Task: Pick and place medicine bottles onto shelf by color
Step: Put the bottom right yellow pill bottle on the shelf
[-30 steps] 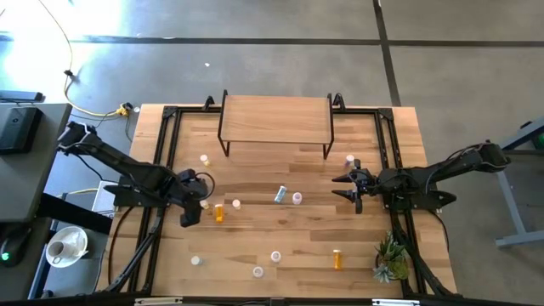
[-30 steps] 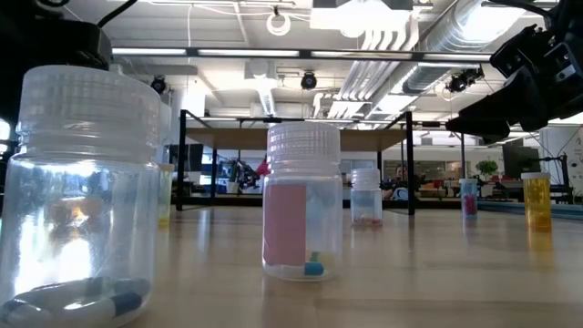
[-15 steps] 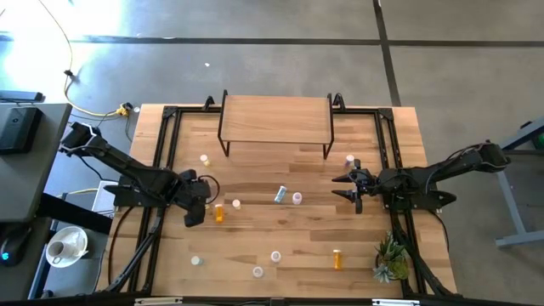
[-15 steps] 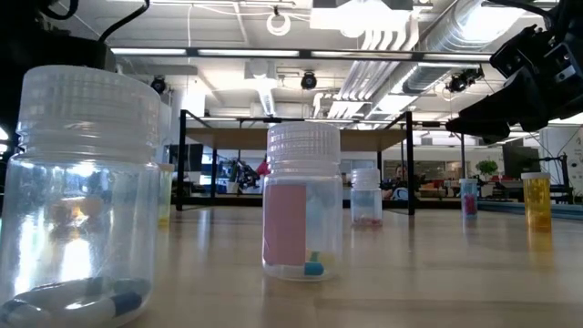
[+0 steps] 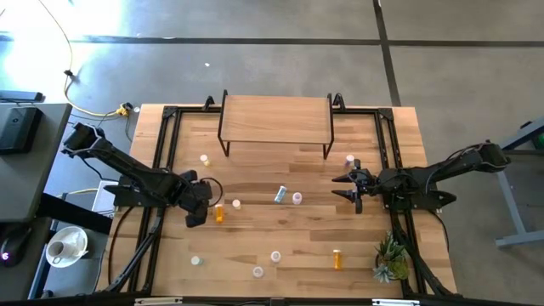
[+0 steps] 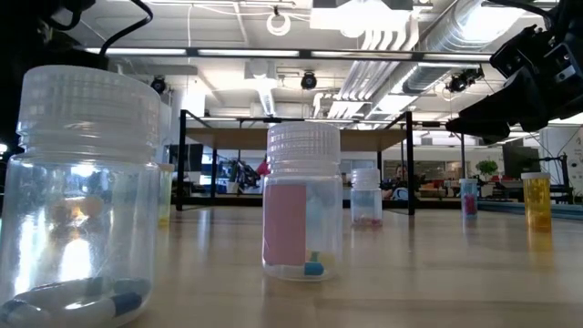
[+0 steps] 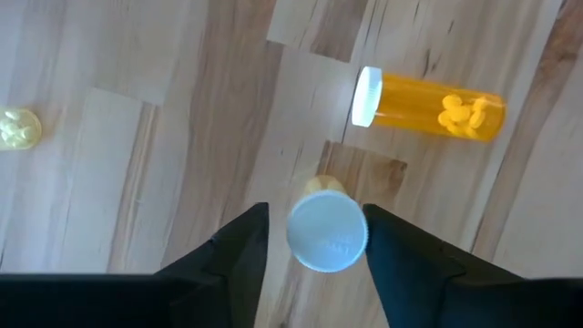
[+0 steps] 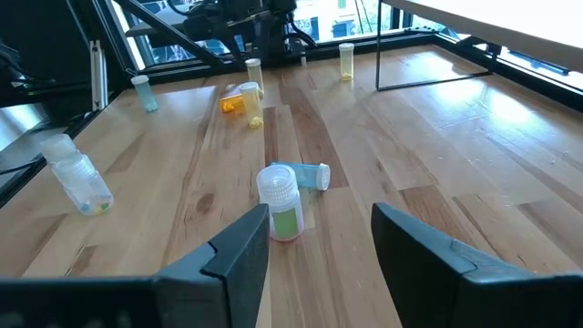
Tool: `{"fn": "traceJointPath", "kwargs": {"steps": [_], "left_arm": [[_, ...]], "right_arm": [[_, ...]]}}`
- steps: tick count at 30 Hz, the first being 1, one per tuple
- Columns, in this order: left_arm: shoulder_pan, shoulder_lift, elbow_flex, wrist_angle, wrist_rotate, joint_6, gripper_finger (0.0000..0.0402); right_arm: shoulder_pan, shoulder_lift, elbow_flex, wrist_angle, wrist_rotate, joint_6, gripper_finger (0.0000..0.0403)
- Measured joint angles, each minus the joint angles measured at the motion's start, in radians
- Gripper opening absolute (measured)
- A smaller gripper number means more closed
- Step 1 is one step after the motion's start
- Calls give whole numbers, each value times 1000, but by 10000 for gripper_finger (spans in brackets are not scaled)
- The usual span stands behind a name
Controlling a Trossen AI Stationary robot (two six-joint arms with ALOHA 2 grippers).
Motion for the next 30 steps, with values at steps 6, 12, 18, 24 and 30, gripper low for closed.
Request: {"fn": "traceJointPath", "kwargs": {"steps": [6,12,18,24,30], "left_arm": [[0,4,0,1,0,9,124],[1,4,0,12,8,9,105],[26,3,65,-9,9,63,109],[116,3,214,-93,-25,184,109],[271,3,393,-125,-66,396,109]], "right_arm": [[0,0,0,-1,0,0,186],[0,0,0,-3,0,0,186],[0,0,0,-3,0,0,186],[0,0,0,-3,0,0,186],[0,0,0,-3,0,0,186]]}}
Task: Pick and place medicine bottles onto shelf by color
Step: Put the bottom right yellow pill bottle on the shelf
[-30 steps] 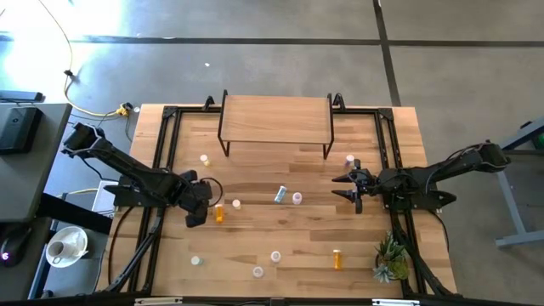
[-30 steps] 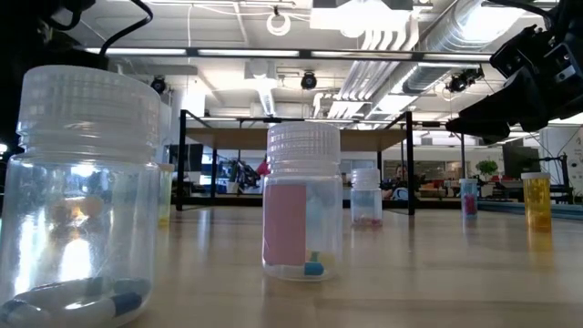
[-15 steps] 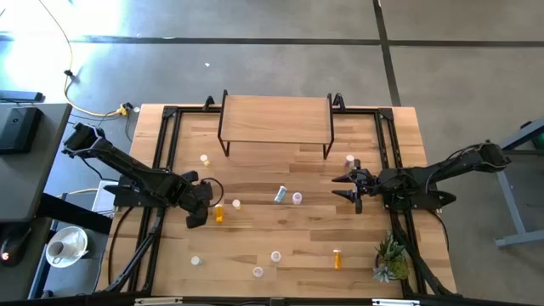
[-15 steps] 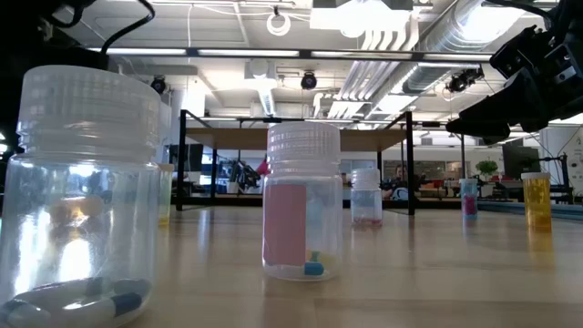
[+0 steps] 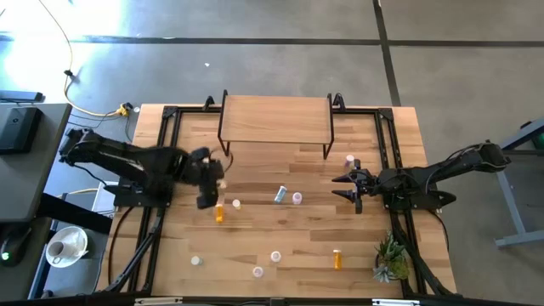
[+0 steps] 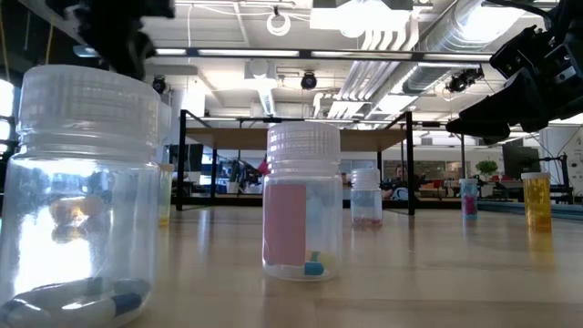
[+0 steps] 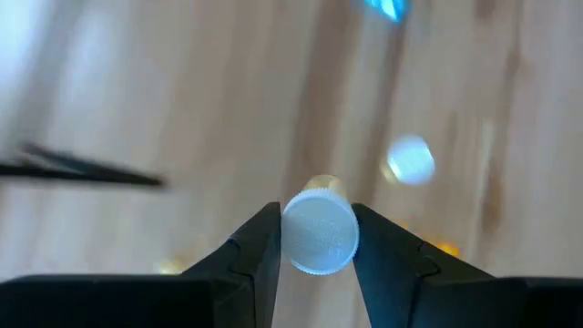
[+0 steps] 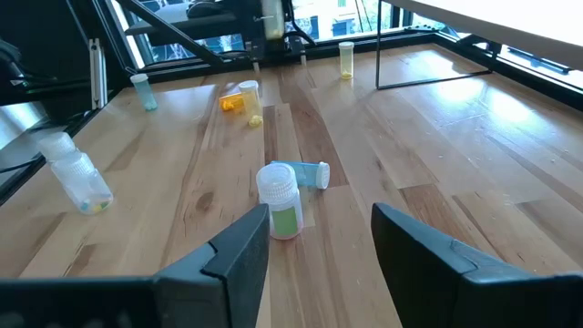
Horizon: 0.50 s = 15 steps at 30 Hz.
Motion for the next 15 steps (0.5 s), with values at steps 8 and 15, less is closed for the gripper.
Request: {"fn": "traceJointPath", "kwargs": {"steps": [8,15], "left_arm": [[261,15,248,4,-59,281,110],[505,109,452,4,-61,401,110]], "right_arm": [[0,0,0,0,0,0,186],[0,0,0,-1,0,0,186]]}}
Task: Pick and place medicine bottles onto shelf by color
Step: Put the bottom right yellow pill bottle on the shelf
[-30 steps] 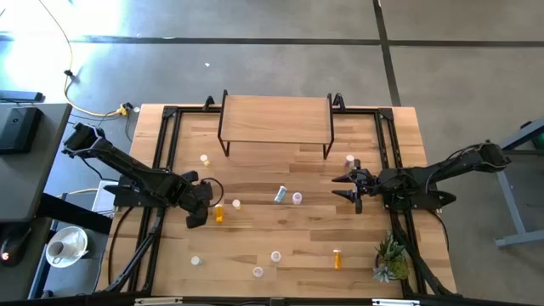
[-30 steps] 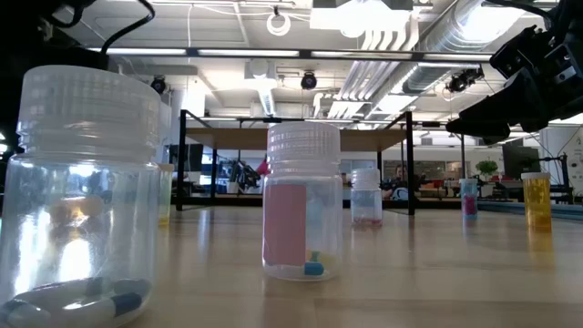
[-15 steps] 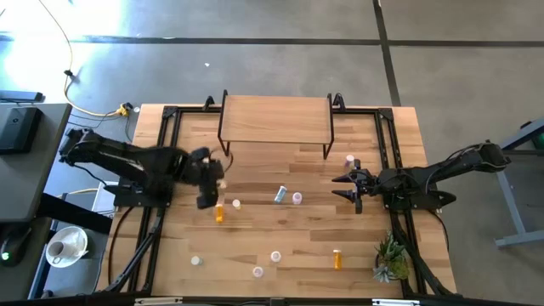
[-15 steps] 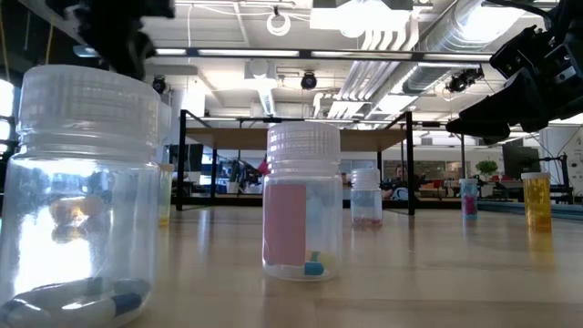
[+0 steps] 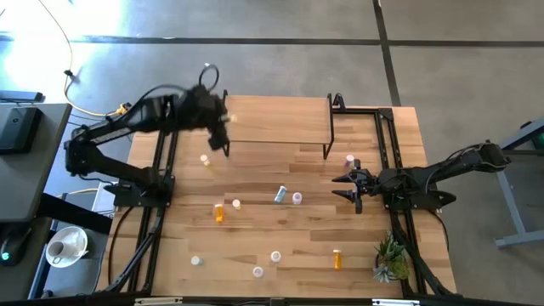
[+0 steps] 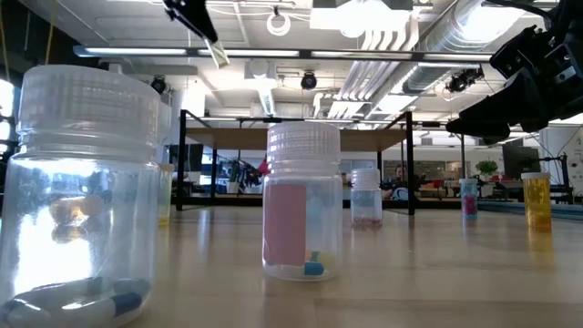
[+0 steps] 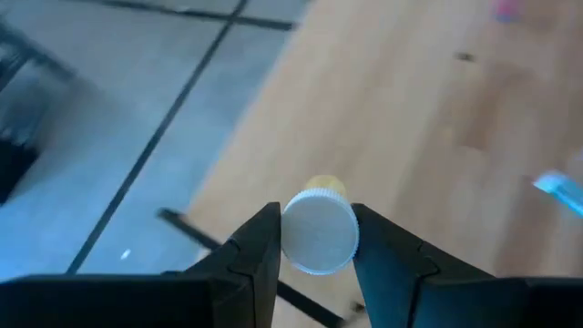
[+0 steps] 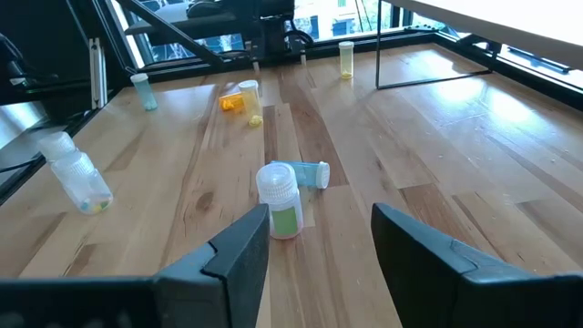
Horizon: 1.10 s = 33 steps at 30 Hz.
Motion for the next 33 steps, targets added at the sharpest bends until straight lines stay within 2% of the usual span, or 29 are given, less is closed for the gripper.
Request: {"fn": "traceJointPath", "kwargs": {"steps": [5,10,12,20,25,33], "left_arm": [[165,116,109,-7,13,26,110],[271,254,229,-25,125,26,110],[298,308,286,-44,136,26,110],[333,484,437,-120,173,-1,110],[334,558,444,-177,205,42,110],[334,611,444,-257,173,60,110]], "right_arm": [[0,0,0,-1,0,0,186],[0,0,0,-1,0,0,186],[0,0,0,-1,0,0,186],[0,0,0,-1,0,0,186],[0,0,0,-2,0,0,186],[0,0,0,-3,0,0,186]]}}
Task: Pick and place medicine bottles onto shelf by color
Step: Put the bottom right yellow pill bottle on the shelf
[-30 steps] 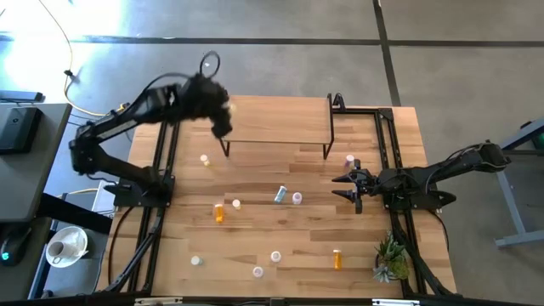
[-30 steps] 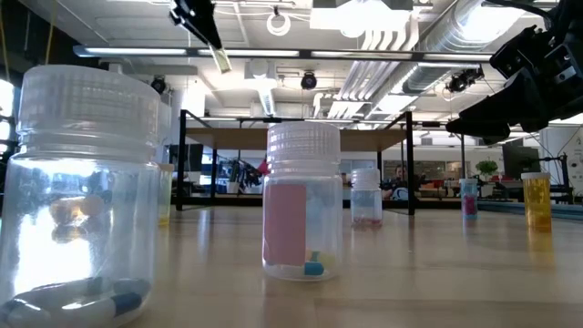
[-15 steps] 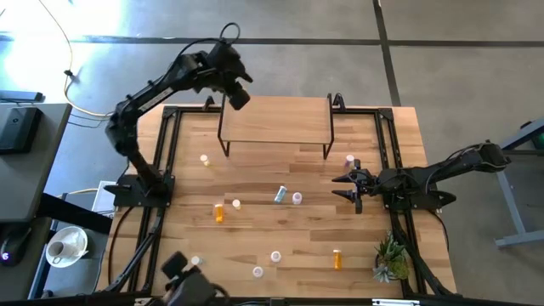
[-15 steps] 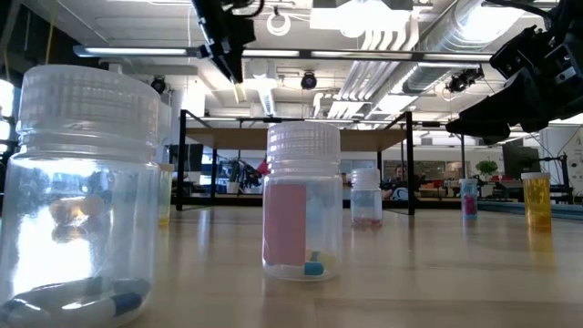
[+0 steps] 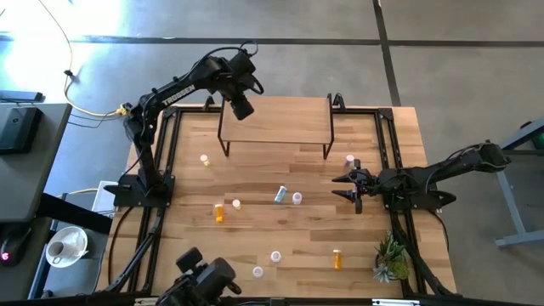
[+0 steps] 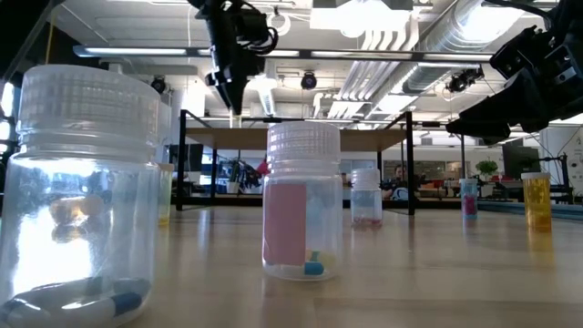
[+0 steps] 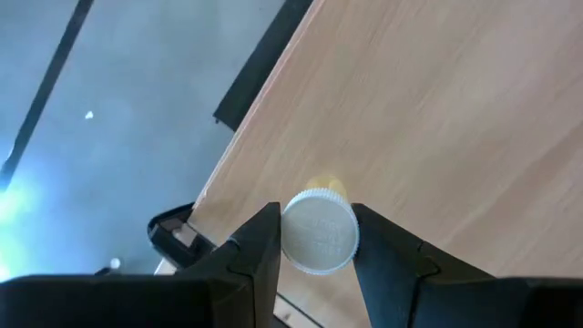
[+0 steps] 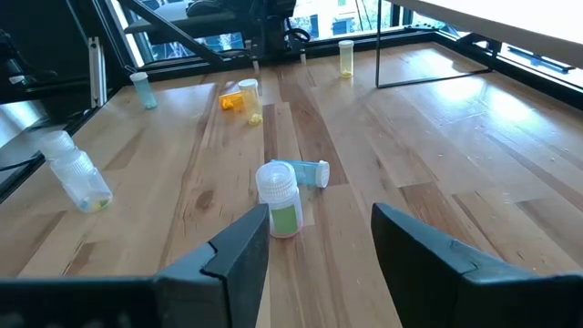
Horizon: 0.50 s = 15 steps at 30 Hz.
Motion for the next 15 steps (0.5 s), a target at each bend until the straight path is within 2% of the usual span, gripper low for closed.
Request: {"fn": "traceJointPath", "kwargs": {"steps": [3,15], "left_arm": [[0,0,0,0,-27,0,110],[-1,0,-3,15,-12,-5,110]], "right_arm": [[0,0,0,0,0,0,186],[0,0,0,0,0,0,186]]}}
